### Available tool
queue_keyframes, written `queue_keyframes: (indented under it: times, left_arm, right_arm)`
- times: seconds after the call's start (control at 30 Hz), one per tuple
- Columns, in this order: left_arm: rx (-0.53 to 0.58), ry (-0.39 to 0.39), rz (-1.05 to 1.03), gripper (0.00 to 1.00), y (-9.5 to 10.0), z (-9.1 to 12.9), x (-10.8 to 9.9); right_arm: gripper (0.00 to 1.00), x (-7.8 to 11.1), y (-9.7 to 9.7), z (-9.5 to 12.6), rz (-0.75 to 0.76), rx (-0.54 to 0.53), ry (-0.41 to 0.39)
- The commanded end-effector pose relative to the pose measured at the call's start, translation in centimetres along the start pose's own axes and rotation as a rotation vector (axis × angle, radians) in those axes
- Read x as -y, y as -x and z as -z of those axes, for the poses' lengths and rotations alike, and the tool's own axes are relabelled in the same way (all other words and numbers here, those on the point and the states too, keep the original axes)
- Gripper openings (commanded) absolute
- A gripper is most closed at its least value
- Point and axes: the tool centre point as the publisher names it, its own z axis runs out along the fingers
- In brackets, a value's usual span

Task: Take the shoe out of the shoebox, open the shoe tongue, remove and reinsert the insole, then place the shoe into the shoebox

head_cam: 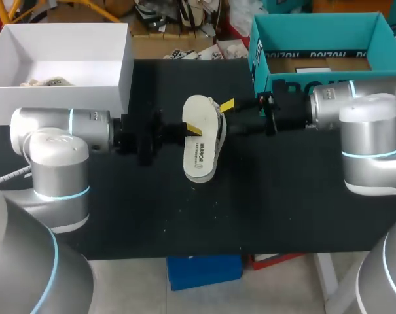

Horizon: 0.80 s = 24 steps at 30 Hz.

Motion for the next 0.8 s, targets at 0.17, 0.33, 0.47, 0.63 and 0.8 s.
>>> queue_keyframes:
  times: [0.17,0.33,0.47,0.63,0.8]
  left_arm:
    - [-0.220,0.003,0.071,0.00,0.3,2.6,3.0]
    - [-0.298,-0.014,0.114,0.00,-0.3,3.9,4.6]
    - [-0.360,-0.041,0.124,0.00,-0.6,4.6,5.3]
    - [-0.420,-0.060,0.125,0.00,-0.9,5.4,6.0]
    - [-0.493,-0.088,0.128,0.00,-1.5,6.0,6.5]
  right_arm:
    - [1.00,2.9,-0.8,3.9,-0.019,0.109,0.057]
    - [1.00,4.3,-0.8,5.5,-0.031,0.181,0.090]
    - [1.00,5.5,-1.0,6.7,-0.042,0.220,0.125]
    - [1.00,6.8,-1.2,8.0,-0.044,0.263,0.178]
    - [1.00,8.0,-1.6,9.1,-0.048,0.290,0.216]
